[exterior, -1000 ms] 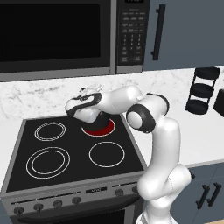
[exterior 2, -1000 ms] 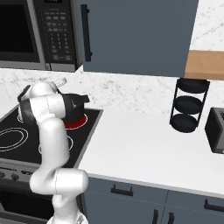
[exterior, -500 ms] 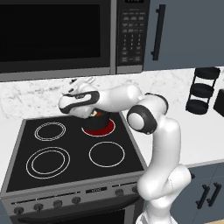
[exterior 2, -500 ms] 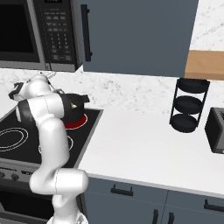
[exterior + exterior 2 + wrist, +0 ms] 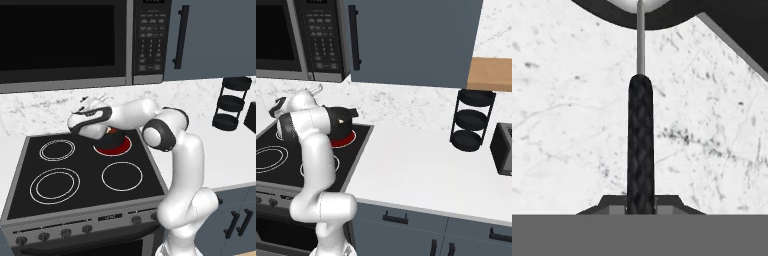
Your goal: Put the mushroom and bell pepper in the pot. Retrieve the spatula and lightly stir the vegetables in the pot.
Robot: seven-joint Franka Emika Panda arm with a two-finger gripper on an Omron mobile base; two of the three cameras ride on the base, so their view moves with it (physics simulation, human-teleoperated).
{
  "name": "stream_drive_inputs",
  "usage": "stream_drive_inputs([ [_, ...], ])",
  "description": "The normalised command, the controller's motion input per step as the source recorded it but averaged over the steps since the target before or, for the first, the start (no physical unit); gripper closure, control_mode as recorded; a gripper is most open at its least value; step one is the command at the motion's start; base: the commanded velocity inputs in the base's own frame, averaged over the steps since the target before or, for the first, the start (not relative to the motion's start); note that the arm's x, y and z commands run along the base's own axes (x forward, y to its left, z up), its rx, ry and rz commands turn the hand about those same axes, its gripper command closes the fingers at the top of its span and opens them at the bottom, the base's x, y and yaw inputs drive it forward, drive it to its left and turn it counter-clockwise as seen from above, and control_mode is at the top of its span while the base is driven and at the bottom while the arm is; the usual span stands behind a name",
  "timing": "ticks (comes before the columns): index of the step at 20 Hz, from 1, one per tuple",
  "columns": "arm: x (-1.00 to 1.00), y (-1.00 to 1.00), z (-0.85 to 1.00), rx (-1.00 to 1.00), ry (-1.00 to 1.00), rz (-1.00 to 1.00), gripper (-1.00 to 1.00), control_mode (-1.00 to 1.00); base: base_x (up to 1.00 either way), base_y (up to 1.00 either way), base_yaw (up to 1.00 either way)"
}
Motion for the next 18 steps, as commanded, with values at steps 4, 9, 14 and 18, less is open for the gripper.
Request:
stream_drive_inputs([
  [4, 0.39, -0.36, -0.73, 0.03, 0.00, 0.00, 1.00, -1.00, 0.00, 0.00, 0.00],
  [9, 0.46, -0.37, -0.73, 0.04, 0.00, 0.00, 1.00, -1.00, 0.00, 0.00, 0.00],
  [14, 0.46, -0.34, -0.57, 0.01, -0.04, 0.00, 1.00, -1.00, 0.00, 0.00, 0.00],
  [18, 0.00, -0.13, -0.24, 0.06, -0.09, 0.03, 1.00, -1.00, 0.00, 0.00, 0.00],
])
